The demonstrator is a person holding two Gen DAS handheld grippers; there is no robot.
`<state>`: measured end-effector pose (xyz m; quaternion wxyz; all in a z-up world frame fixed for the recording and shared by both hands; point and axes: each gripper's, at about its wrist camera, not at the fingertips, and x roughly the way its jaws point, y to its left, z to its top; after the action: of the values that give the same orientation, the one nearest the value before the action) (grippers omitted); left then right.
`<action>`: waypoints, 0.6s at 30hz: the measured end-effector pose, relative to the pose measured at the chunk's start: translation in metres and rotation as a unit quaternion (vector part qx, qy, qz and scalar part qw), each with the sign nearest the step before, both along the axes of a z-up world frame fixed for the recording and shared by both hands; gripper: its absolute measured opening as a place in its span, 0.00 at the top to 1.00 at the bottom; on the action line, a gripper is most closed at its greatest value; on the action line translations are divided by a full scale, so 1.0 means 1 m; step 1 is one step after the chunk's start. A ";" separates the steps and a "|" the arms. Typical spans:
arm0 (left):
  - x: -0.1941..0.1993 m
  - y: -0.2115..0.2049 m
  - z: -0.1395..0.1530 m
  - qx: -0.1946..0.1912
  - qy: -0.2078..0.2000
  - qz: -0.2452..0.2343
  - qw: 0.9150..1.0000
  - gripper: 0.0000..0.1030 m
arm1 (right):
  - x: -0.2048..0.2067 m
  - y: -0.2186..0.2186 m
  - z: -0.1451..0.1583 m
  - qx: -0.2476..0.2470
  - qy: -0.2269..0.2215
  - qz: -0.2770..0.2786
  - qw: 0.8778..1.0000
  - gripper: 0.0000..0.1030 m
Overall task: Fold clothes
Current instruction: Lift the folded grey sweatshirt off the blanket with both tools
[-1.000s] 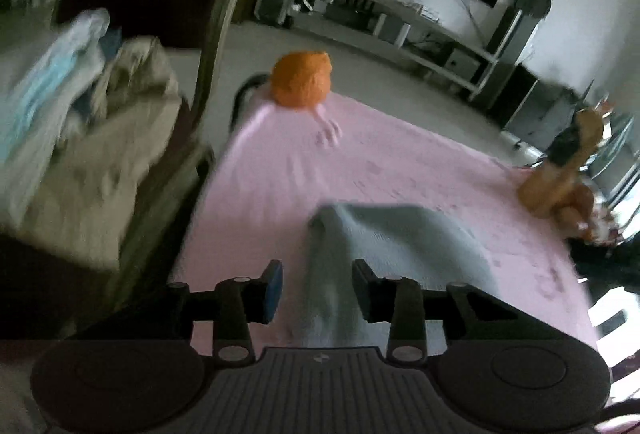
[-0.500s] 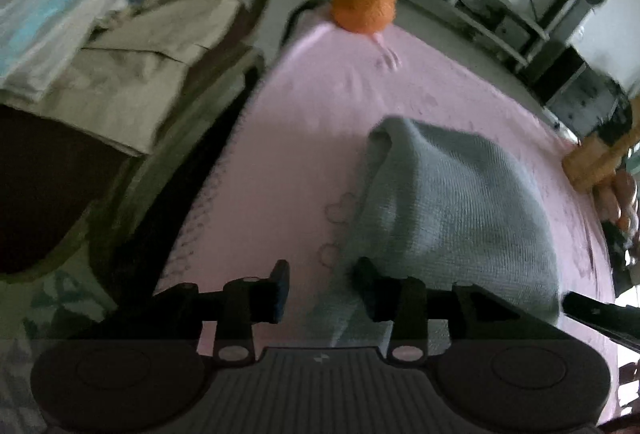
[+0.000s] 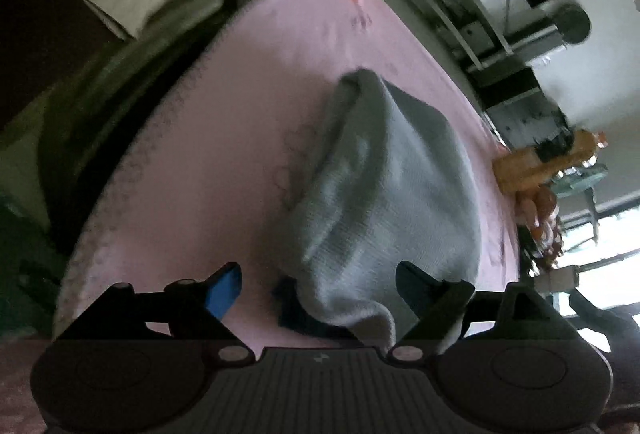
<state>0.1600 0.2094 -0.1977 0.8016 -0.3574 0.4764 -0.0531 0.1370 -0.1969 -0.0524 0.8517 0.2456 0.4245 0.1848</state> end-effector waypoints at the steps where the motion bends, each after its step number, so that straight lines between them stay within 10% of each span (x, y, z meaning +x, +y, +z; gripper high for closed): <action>1: 0.004 -0.003 -0.002 0.002 0.001 -0.005 1.000 0.19 | 0.002 -0.001 -0.007 0.005 0.009 -0.001 1.000 0.46; 18: 0.029 -0.011 -0.024 -0.068 -0.016 0.017 0.997 0.18 | 0.057 -0.008 -0.109 0.097 0.136 -0.007 0.986 0.37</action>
<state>0.1891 0.1984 -0.2221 0.7836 -0.4184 0.4527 -0.0774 0.1938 -0.2046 -0.1615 0.7594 0.3527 0.5148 0.1839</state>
